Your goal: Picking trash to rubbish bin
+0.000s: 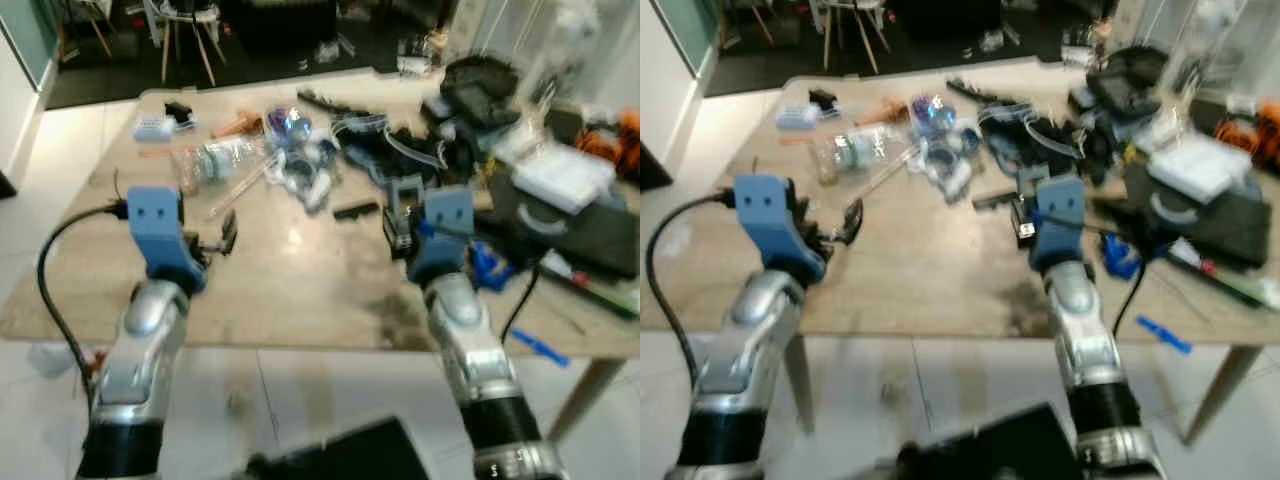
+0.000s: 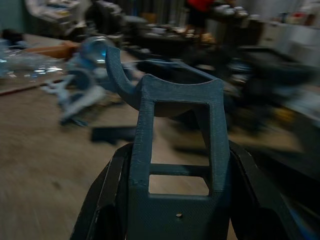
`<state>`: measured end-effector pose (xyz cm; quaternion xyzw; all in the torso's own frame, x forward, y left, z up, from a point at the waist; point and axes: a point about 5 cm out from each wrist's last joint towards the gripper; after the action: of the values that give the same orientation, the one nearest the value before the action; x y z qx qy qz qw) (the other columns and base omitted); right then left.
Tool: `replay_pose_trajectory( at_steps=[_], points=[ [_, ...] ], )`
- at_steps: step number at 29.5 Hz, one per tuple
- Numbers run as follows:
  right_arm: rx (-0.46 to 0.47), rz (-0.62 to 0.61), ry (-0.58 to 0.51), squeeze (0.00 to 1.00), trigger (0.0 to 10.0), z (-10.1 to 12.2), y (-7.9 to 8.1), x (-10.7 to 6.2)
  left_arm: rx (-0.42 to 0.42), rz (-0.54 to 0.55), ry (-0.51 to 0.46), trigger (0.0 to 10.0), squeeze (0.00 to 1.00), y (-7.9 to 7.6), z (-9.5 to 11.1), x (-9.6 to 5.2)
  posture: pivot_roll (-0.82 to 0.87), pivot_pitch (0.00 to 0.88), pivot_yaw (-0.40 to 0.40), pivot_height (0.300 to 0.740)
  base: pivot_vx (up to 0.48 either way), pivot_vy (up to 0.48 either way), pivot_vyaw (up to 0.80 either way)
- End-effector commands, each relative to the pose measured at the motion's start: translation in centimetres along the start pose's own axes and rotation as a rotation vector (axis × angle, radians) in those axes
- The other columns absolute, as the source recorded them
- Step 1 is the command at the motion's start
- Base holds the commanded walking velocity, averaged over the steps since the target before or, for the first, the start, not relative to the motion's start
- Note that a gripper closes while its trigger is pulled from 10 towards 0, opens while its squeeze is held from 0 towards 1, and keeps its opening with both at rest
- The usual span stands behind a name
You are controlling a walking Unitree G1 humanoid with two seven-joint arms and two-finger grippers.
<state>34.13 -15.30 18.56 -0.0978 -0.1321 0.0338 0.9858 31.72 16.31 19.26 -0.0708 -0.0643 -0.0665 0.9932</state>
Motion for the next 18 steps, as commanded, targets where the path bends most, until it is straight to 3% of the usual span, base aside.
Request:
replay_pose_trajectory(
  at_steps=[1, 18],
  points=[
    [0.009, -0.020, 0.020, 0.00, 10.0, -0.39, -0.31, -0.20, 0.016, -0.022, 0.027, 10.0, 0.00, -0.25, -0.39, 0.04, 0.07, 0.143, -0.014, 0.740, -0.337, 0.000, 0.00],
    [0.028, -0.048, 0.046, 0.00, 10.0, -0.83, -0.64, -0.49, 0.069, -0.112, 0.102, 10.0, 0.00, -1.13, -0.94, 0.50, 0.08, 0.144, 0.002, 0.740, -0.020, 0.000, 0.00]
  ],
)
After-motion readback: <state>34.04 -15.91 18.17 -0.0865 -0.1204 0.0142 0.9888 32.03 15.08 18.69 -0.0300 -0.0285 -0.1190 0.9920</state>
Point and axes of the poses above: a point about 5 cm out from each wrist's last joint towards the gripper, its own x axis pointing out of the wrist towards the gripper, its own z axis along the axis of the wrist's last joint, y = z × x, and after that the axes turned 4 degrees about -x, right-handed
